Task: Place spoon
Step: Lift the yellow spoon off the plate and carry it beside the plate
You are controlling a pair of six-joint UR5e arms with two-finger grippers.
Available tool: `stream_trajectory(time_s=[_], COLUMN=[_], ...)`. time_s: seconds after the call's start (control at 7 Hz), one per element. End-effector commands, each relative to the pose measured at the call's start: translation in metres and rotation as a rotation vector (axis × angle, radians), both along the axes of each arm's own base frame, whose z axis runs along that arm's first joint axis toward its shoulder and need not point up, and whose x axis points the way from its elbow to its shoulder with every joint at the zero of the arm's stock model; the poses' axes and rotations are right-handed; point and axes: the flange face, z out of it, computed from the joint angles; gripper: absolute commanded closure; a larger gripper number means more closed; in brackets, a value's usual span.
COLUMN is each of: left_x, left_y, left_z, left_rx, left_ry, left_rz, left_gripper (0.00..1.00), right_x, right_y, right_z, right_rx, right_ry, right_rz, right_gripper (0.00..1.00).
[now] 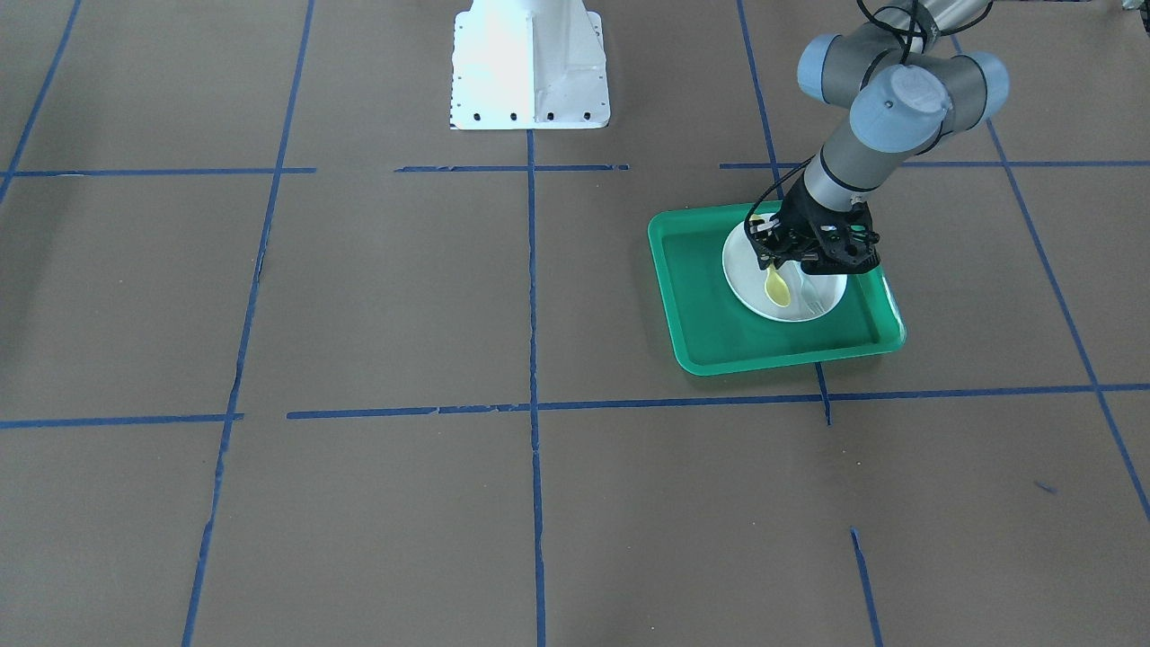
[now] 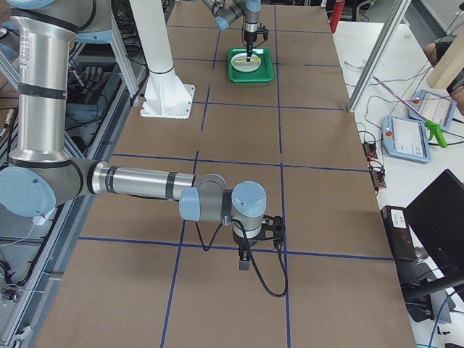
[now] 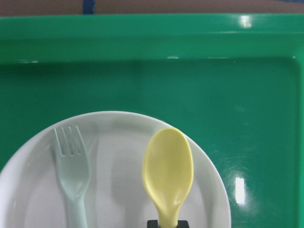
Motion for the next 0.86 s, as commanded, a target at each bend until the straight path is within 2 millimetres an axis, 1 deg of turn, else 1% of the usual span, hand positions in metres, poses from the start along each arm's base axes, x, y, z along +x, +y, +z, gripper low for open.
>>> stream_trajectory(time_s=[0.0, 0.14, 0.29, 0.43, 0.57, 0.71], left_x=[-0.025, -0.016, 0.005, 0.03, 0.056, 0.07], left_y=[0.005, -0.002, -0.013, -0.021, -0.012, -0.007], left_z=[-0.038, -0.052, -0.06, -0.078, -0.082, -0.082], left_rx=[-0.02, -0.027, -0.061, -0.088, -0.111, -0.11], left_ry=[-0.024, -0.019, -0.015, -0.003, -0.004, -0.004], left_rz=[-0.019, -0.027, -0.045, -0.055, -0.041, -0.021], left_gripper=[1.0, 1.0, 1.0, 1.0, 1.0, 1.0], right_x=[0.0, 0.0, 0.0, 0.0, 0.0, 0.0], right_y=[0.0, 0.0, 0.0, 0.0, 0.0, 0.0], right_z=[0.0, 0.0, 0.0, 0.0, 0.0, 0.0], right_rx=[0.0, 0.0, 0.0, 0.001, 0.0, 0.0], right_ry=[0.0, 0.0, 0.0, 0.0, 0.0, 0.0], right_rz=[0.0, 0.0, 0.0, 0.0, 0.0, 0.0], right_gripper=[0.0, 0.0, 0.0, 0.0, 0.0, 0.0])
